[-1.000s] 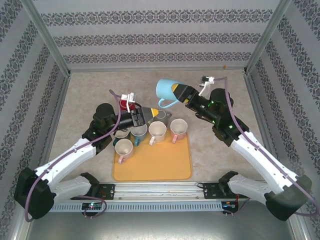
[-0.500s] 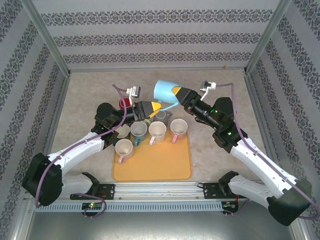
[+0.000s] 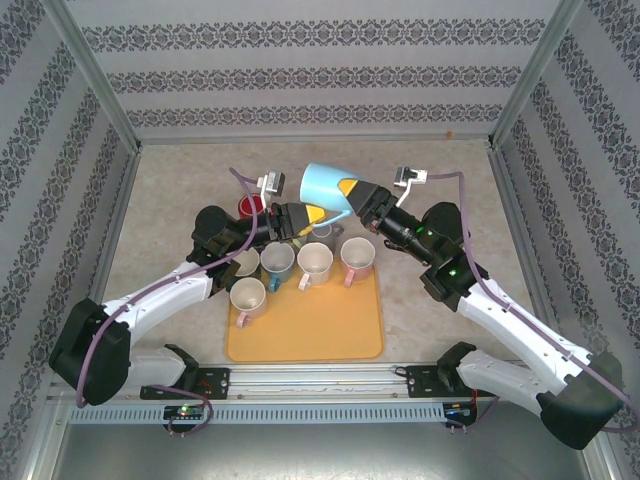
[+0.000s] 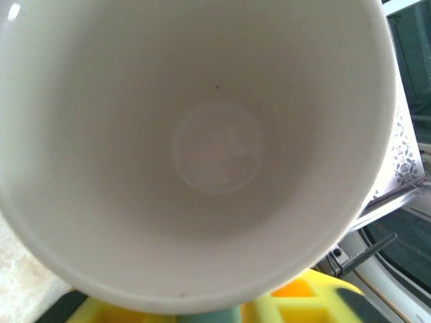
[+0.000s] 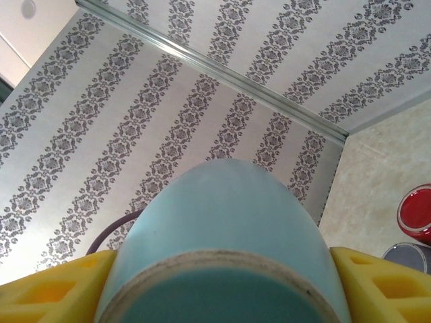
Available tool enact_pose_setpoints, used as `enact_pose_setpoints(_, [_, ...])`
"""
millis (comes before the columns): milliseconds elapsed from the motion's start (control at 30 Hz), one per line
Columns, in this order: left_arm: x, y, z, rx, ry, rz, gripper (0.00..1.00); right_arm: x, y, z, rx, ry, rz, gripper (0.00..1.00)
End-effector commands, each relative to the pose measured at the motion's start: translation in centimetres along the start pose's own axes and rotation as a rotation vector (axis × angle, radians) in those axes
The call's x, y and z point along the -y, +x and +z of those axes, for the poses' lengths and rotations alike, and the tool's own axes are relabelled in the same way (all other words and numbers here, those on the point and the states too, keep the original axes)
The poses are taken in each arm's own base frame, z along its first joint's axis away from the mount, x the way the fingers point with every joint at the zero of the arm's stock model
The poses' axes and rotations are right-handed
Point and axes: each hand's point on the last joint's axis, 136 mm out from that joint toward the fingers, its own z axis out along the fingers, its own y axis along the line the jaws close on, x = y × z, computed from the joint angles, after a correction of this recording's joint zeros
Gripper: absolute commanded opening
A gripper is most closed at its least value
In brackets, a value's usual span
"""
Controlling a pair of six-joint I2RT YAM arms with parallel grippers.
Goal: Turn the mug right side up
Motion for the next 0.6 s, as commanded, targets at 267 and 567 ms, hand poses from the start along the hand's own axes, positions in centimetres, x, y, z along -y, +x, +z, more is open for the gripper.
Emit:
enact_pose_setpoints(267, [5.4, 0.1, -1.7, 0.019, -0.009, 0.242, 0.14, -1.9, 0.1, -1.5, 0.014, -0.022, -0.14, 0.98])
enact_pose_setpoints(567, [3.5, 3.9, -7.3, -0.087, -0.508, 0.51, 0.09, 0.6, -2.7, -5.6, 0.13, 0.246, -0.411, 0.98])
